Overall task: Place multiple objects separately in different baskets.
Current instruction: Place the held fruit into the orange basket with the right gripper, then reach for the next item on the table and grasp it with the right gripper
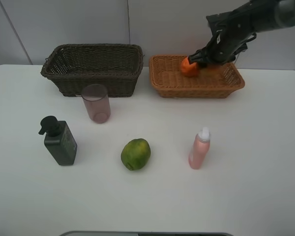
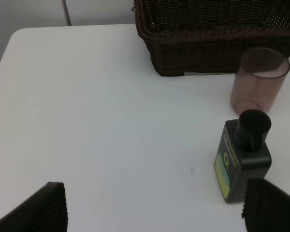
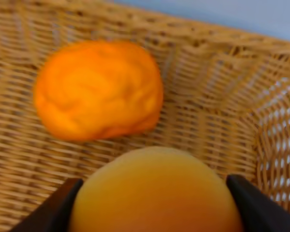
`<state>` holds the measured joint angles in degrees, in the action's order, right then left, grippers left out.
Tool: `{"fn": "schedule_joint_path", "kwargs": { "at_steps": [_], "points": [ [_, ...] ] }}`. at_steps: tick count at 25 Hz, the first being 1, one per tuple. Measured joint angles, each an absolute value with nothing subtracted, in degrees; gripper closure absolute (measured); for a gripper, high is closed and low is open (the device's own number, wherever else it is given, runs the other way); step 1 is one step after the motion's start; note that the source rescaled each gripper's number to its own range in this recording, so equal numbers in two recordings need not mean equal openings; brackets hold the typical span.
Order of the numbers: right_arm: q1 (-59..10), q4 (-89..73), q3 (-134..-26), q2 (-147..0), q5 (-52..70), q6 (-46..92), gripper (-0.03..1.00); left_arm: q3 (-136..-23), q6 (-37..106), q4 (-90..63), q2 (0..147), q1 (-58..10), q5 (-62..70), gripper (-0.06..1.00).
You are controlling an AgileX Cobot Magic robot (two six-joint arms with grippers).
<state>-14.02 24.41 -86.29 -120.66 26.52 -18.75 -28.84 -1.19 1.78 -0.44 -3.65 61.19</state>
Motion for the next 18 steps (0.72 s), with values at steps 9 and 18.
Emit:
{"fn": "schedule_joint_path", "kwargs": {
  "at_steps": [9, 18],
  "points": [
    [-13.57, 21.70, -86.29, -123.10, 25.11, -18.80, 0.29, -28.84, -1.19, 1.78, -0.44, -3.65, 61.19, 0.00],
    [-13.57, 20.67, -86.29, -122.45, 26.28, -18.80, -0.03, -28.84, -1.19, 1.78, -0.44, -3.65, 61.19, 0.01]
  ]
}}
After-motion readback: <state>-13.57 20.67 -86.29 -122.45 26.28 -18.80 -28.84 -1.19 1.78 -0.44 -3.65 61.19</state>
